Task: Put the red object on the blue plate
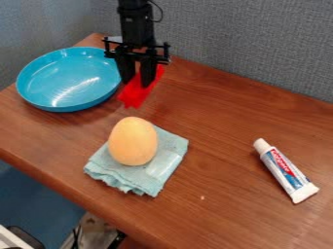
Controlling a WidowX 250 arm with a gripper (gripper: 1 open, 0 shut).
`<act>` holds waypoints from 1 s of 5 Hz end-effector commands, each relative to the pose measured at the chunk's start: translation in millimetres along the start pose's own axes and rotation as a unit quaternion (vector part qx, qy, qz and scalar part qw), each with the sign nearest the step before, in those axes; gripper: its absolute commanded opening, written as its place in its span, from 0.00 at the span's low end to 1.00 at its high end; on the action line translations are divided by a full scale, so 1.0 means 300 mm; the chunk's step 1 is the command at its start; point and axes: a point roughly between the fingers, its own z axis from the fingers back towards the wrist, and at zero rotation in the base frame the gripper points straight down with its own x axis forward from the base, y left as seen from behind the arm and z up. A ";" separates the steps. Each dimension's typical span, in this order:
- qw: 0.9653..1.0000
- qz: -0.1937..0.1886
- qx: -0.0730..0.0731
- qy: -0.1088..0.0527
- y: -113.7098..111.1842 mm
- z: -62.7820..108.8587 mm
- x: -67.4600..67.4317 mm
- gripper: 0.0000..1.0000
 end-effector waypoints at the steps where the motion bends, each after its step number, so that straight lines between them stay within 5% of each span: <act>1: 0.998 0.015 0.000 -0.063 0.032 0.147 0.015 0.00; 5: 0.991 0.099 -0.004 -0.094 0.209 0.221 0.019 0.00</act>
